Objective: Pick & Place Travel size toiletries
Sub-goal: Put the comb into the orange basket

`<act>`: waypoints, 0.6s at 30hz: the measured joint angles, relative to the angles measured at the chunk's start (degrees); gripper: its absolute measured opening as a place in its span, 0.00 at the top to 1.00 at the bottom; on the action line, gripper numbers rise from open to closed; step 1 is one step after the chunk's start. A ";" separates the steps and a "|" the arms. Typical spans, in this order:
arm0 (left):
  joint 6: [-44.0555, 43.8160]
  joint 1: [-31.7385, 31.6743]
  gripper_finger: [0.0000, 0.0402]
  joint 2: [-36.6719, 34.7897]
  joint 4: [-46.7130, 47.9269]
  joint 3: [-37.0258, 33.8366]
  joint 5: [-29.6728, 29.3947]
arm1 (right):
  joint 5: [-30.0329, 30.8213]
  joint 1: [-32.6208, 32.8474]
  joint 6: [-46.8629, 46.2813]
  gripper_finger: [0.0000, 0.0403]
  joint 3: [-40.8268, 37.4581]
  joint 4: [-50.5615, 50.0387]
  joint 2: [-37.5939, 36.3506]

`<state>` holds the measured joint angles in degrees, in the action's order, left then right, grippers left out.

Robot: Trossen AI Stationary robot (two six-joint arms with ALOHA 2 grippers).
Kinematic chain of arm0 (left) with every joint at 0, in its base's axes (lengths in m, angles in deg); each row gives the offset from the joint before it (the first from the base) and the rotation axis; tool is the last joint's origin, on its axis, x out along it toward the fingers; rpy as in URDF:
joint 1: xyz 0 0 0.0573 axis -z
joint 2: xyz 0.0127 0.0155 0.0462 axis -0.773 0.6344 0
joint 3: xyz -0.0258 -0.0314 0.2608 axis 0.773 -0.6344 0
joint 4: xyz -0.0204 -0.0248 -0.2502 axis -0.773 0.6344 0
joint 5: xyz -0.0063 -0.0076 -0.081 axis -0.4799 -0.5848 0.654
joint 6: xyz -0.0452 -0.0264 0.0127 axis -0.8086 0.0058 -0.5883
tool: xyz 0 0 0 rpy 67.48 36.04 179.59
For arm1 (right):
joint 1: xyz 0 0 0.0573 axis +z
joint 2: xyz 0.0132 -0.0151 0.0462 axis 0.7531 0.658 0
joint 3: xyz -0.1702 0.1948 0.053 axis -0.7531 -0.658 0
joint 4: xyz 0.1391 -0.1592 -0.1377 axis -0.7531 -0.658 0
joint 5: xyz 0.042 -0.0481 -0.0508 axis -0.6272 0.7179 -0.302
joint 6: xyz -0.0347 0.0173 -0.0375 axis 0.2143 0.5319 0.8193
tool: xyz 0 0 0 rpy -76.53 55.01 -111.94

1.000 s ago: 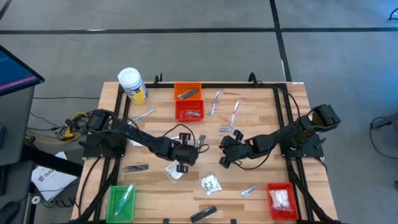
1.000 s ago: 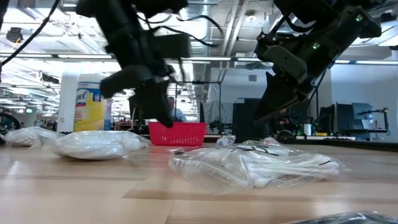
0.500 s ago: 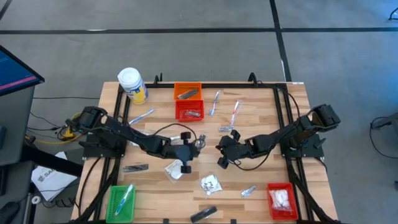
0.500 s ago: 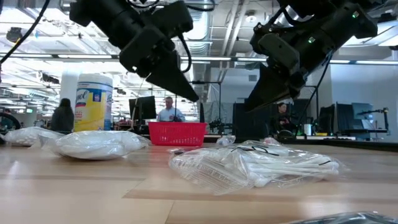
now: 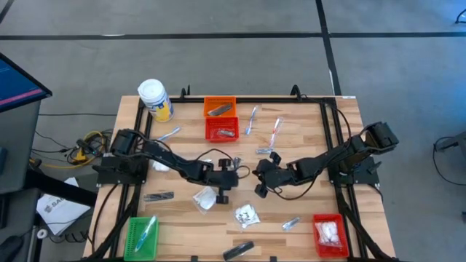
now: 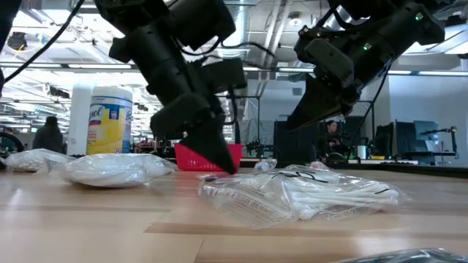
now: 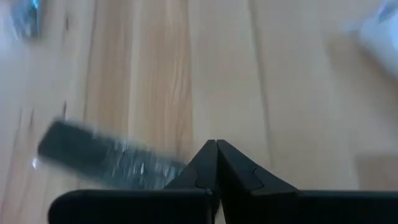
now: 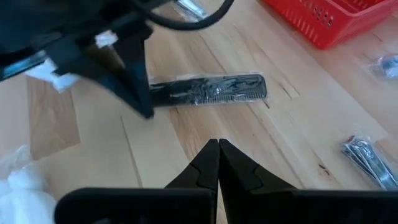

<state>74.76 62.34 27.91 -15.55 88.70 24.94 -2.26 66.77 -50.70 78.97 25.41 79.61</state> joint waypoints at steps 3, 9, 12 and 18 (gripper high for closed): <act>-2.07 -0.92 1.00 -0.96 5.81 0.02 0.80 | -0.02 0.02 0.00 1.00 0.00 -0.25 0.00; -6.08 -1.65 1.00 -4.44 16.10 -1.27 -0.81 | 0.03 0.02 -0.04 1.00 0.02 -0.71 0.00; -7.49 -1.43 1.00 -7.91 19.33 -3.10 -3.54 | 0.02 0.02 -0.07 1.00 0.02 -0.54 0.00; -9.78 -1.14 1.00 -15.80 15.12 -7.53 -13.82 | 0.02 -0.09 -0.08 1.00 -0.01 -0.45 0.00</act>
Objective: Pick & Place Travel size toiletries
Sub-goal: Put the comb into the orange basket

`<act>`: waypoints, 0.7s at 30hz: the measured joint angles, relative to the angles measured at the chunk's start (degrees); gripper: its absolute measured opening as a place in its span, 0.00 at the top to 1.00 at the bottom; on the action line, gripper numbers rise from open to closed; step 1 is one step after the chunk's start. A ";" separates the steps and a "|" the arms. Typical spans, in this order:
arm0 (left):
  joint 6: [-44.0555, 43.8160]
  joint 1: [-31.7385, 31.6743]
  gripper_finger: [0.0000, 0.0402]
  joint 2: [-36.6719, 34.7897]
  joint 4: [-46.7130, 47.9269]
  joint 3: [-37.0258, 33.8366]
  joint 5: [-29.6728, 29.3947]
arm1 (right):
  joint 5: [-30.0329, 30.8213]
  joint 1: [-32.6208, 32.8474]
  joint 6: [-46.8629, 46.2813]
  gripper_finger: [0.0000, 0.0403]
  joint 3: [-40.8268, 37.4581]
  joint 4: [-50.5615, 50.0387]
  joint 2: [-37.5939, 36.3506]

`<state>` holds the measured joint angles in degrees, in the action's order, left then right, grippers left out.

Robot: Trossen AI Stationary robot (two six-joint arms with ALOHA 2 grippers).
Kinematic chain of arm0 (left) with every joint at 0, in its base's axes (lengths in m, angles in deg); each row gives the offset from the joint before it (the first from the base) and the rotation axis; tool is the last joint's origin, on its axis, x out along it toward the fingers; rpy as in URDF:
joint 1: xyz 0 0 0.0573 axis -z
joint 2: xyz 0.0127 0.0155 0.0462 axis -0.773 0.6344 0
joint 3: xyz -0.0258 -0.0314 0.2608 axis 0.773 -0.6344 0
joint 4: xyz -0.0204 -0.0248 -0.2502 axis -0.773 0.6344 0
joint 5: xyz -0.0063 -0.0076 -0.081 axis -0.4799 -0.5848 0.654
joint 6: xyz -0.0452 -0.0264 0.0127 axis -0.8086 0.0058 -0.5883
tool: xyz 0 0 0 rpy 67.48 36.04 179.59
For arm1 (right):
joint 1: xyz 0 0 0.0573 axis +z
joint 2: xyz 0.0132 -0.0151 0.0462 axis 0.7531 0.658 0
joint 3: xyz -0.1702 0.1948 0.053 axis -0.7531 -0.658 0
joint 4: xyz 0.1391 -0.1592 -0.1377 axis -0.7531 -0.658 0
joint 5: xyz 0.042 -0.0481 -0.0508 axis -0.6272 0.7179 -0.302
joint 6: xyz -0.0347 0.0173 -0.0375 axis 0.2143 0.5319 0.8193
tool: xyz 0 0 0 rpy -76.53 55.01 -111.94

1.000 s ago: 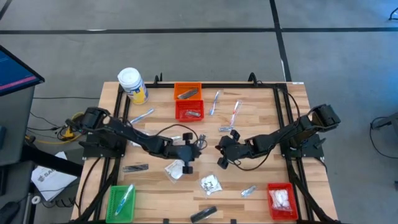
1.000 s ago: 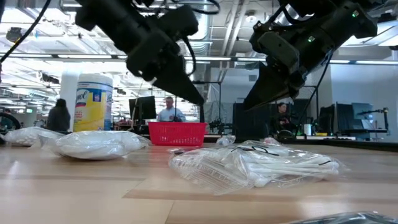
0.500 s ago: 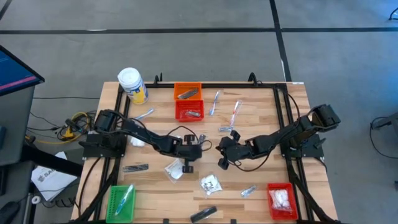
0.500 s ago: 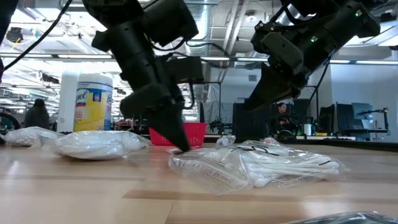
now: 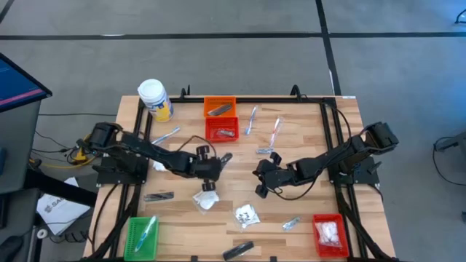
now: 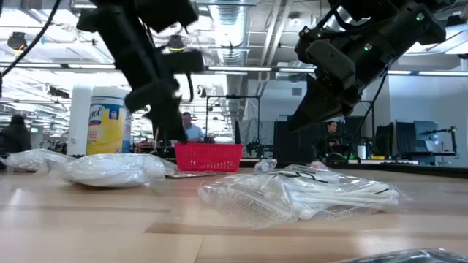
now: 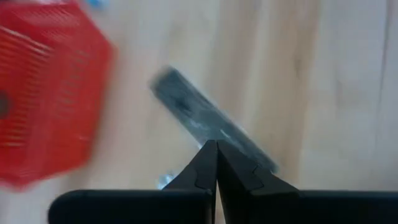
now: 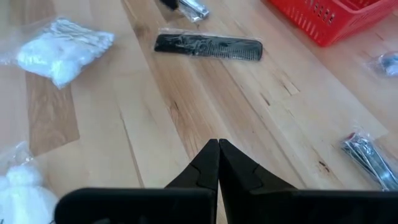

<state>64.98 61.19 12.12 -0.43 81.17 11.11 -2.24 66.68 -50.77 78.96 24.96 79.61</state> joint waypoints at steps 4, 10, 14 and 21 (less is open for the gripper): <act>0.49 -1.74 1.00 -1.24 -6.66 -2.77 -1.09 | 0.00 -0.37 0.68 1.00 -0.03 1.31 0.00; 0.52 -6.03 1.00 4.03 -10.41 -3.38 -0.15 | -0.02 -0.33 0.97 1.00 0.03 1.97 -0.02; 1.05 -8.45 1.00 7.73 -14.57 -2.91 1.52 | -0.04 -0.33 1.17 1.00 0.05 2.07 -0.02; 2.46 -9.61 1.00 12.53 -16.20 -1.05 4.76 | -0.04 -0.33 1.56 1.00 0.01 1.70 -0.02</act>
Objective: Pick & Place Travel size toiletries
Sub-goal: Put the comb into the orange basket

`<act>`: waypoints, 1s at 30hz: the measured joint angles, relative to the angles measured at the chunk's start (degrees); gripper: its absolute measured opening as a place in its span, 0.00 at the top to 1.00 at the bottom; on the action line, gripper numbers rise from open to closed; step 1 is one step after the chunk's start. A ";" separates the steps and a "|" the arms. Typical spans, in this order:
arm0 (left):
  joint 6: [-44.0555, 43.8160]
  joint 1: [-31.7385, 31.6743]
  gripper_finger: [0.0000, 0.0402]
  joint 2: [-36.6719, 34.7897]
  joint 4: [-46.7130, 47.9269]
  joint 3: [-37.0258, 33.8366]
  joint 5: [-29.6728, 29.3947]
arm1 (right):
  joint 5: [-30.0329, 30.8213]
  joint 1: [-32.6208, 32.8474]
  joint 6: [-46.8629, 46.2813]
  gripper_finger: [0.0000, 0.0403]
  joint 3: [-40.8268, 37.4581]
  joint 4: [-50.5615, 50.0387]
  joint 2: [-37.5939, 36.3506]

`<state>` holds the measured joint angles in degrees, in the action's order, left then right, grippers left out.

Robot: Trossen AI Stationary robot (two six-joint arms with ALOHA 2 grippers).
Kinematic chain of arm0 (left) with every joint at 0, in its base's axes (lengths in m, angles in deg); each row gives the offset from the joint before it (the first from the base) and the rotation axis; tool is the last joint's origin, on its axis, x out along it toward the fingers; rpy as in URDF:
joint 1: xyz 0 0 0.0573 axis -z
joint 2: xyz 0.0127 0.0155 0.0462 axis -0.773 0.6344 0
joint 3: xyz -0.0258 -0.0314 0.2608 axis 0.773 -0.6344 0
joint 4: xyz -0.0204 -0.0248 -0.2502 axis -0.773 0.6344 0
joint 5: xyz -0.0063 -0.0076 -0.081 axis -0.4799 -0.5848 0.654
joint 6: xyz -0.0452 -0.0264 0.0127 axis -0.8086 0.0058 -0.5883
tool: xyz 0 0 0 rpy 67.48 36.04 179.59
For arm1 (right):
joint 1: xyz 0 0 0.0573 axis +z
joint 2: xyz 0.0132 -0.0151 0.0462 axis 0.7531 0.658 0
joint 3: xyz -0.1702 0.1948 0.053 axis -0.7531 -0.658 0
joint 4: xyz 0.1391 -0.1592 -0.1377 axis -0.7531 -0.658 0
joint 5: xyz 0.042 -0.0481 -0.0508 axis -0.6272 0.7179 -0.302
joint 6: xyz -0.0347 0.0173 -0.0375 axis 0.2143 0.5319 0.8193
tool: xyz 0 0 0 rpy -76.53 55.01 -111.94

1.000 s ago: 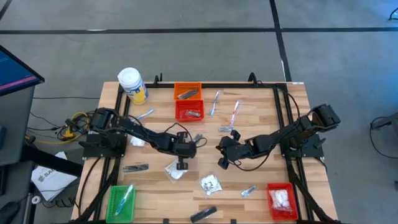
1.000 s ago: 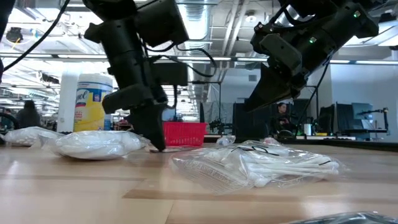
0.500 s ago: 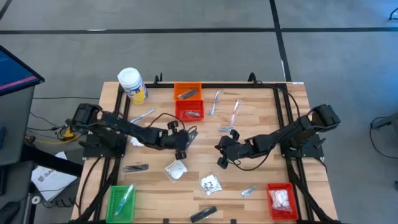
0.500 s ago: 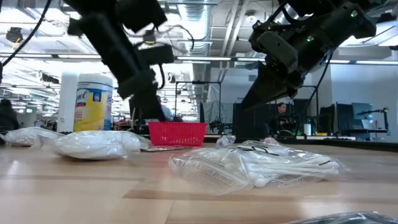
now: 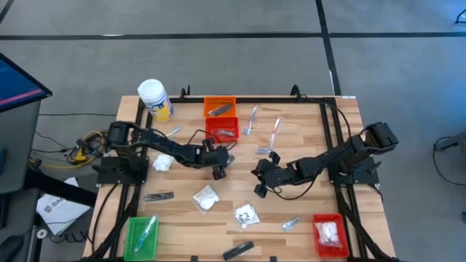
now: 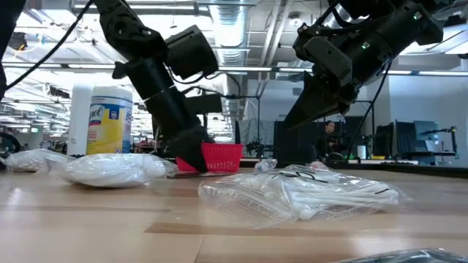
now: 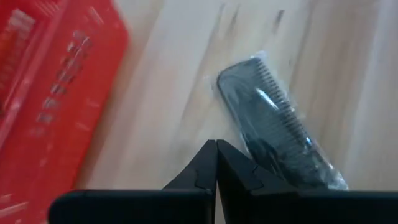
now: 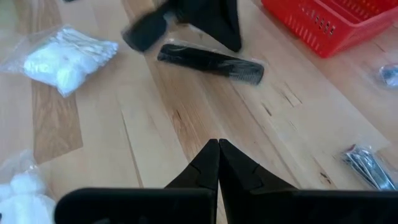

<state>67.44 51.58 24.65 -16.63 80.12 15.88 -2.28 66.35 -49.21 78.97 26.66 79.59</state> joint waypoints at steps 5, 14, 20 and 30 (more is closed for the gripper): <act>4.41 2.08 1.00 1.02 -2.59 1.35 1.67 | -0.07 0.17 -0.04 1.00 0.02 -0.86 0.00; 10.56 6.72 1.00 0.91 -8.31 1.44 4.48 | -0.32 0.17 -0.06 1.00 0.02 -1.09 0.00; 11.58 8.72 1.00 -2.23 -5.27 1.49 1.60 | -1.66 0.19 0.23 1.00 0.02 -0.58 0.00; 10.12 10.75 1.00 -6.44 -1.17 1.46 13.44 | -1.86 0.96 2.58 1.00 0.02 1.84 0.00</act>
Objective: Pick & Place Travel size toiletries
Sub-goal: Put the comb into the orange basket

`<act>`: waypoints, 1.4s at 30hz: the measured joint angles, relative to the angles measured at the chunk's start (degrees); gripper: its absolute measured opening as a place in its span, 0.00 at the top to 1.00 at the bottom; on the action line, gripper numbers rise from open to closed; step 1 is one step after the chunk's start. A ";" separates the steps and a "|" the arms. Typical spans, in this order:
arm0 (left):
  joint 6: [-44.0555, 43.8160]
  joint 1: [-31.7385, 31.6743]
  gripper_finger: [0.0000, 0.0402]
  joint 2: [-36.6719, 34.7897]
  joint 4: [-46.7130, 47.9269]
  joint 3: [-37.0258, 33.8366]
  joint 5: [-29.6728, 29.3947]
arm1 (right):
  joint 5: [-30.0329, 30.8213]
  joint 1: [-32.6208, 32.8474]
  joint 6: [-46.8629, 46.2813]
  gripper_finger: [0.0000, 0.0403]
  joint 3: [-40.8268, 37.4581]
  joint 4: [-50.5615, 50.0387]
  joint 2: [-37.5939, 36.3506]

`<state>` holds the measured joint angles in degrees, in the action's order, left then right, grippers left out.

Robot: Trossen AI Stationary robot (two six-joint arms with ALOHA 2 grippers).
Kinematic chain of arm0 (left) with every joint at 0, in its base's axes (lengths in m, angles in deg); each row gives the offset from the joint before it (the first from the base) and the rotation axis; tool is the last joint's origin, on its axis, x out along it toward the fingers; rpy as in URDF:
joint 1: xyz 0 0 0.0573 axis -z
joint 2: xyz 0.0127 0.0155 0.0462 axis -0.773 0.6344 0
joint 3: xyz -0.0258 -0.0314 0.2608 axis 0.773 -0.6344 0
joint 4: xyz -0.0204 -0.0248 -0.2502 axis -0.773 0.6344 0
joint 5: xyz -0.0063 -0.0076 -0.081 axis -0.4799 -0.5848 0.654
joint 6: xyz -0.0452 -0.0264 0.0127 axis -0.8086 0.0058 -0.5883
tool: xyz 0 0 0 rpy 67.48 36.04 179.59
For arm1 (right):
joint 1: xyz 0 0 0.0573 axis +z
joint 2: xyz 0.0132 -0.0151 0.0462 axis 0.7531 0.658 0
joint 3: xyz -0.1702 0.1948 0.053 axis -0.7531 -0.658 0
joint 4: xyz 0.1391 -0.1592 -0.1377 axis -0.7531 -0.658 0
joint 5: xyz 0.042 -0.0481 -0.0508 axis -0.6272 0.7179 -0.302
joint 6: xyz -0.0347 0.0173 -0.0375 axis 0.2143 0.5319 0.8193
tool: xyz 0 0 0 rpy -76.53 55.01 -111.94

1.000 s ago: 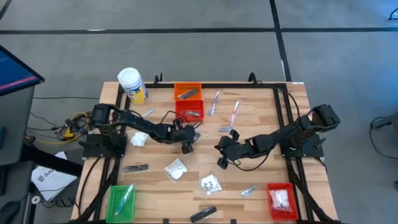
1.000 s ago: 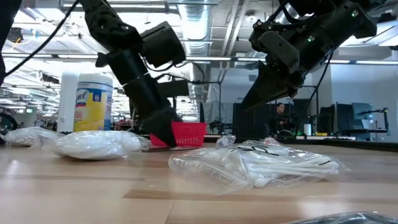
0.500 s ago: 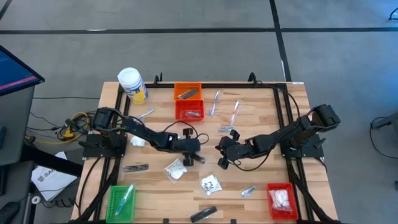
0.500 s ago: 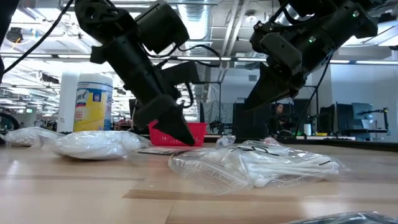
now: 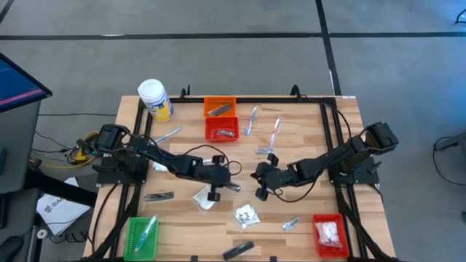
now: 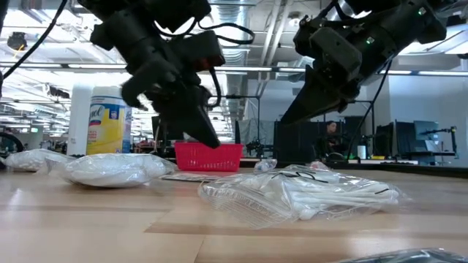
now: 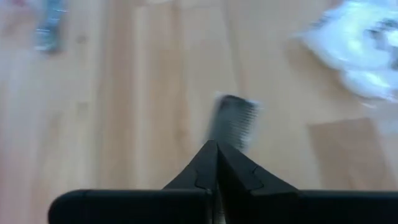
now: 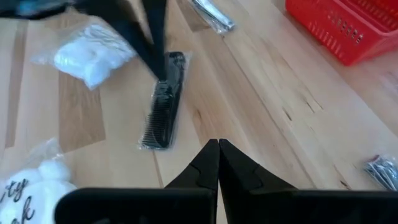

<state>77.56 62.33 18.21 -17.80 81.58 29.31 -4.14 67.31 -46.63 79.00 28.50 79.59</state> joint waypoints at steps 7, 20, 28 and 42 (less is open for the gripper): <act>-0.04 0.00 1.00 0.86 -0.03 0.00 7.00 | 0.00 -0.06 0.00 1.00 0.00 0.21 0.00; -1.52 -3.62 1.00 6.36 -2.12 0.13 7.01 | -0.04 -0.15 0.26 1.00 0.00 0.22 0.00; -1.44 -3.37 1.00 6.14 -6.29 -0.07 2.53 | -0.04 -0.15 0.41 1.00 0.00 0.35 0.00; -0.87 -2.99 1.00 6.03 -4.39 -0.07 -2.55 | -1.76 0.22 0.80 0.97 -0.13 5.38 4.42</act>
<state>76.69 59.34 24.24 -22.19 81.51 26.76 -5.90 67.53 -45.83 78.86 33.88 84.01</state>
